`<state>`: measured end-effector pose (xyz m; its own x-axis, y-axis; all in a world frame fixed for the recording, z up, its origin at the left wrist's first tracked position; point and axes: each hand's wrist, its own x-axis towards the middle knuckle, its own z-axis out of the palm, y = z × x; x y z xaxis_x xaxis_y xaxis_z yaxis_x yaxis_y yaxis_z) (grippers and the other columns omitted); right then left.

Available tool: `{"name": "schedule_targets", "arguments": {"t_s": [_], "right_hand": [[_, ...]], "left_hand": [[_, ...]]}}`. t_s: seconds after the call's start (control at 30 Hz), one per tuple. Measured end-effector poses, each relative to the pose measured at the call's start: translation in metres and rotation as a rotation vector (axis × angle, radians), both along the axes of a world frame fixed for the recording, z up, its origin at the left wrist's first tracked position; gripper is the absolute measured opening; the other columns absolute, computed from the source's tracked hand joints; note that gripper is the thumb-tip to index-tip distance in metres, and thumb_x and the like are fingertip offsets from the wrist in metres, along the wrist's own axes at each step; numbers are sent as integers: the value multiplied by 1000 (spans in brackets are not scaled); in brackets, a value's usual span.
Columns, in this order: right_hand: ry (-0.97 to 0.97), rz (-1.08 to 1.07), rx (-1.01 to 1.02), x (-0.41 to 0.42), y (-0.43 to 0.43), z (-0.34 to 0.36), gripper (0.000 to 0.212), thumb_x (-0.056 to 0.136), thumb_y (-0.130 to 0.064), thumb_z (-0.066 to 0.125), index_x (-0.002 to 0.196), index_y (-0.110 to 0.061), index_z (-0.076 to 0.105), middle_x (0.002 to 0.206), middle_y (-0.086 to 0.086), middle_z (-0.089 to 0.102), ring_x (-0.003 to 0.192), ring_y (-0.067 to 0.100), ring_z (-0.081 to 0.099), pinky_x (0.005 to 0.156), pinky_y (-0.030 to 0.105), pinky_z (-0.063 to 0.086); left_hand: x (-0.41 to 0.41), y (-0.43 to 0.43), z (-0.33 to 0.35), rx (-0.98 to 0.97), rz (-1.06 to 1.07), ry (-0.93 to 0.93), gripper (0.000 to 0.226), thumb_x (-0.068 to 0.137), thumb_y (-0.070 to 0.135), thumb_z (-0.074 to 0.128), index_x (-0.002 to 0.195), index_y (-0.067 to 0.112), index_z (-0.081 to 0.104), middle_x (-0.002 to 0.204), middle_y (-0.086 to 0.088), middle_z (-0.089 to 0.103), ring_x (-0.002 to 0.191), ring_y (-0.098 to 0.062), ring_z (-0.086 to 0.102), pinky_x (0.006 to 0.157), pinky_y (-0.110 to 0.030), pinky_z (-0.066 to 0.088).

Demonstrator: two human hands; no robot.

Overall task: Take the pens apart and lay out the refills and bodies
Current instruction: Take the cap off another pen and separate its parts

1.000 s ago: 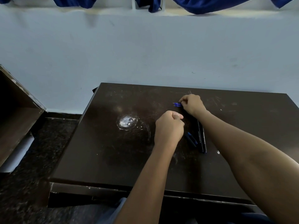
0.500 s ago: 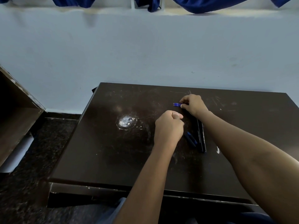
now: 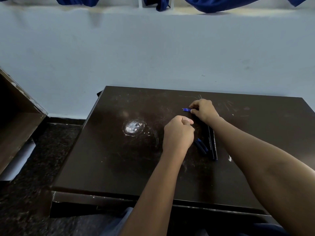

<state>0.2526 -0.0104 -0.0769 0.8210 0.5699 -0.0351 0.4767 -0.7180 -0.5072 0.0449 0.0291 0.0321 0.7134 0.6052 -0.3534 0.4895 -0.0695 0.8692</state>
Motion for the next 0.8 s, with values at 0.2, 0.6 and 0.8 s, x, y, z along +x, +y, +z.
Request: {"name": "schedule_targets", "arguments": {"t_s": [0.2, 0.6, 0.8], "right_hand": [[-30, 7, 7, -2, 0, 3, 25, 86, -12, 63, 110, -10, 70, 112, 10, 67, 106, 27, 61, 93, 36, 48], [-148, -228, 184, -27, -28, 24, 24, 85, -9, 55, 105, -10, 69, 107, 11, 68, 97, 28, 64, 87, 42, 53], [15, -540, -99, -40, -76, 38, 26, 81, -8, 59, 105, 1, 60, 108, 20, 61, 97, 41, 62, 75, 38, 50]], "left_hand": [[1, 1, 0, -11, 1, -2, 29, 100, 16, 34, 105, 18, 63, 105, -1, 67, 64, -1, 47, 51, -15, 32], [1, 3, -2, -10, -7, -9, 34, 99, 14, 34, 111, 14, 65, 108, -3, 68, 65, -1, 47, 52, -12, 31], [-1, 1, -2, 16, -22, 21, 36, 99, 15, 32, 120, 13, 61, 121, -3, 64, 81, -7, 52, 54, -15, 33]]}}
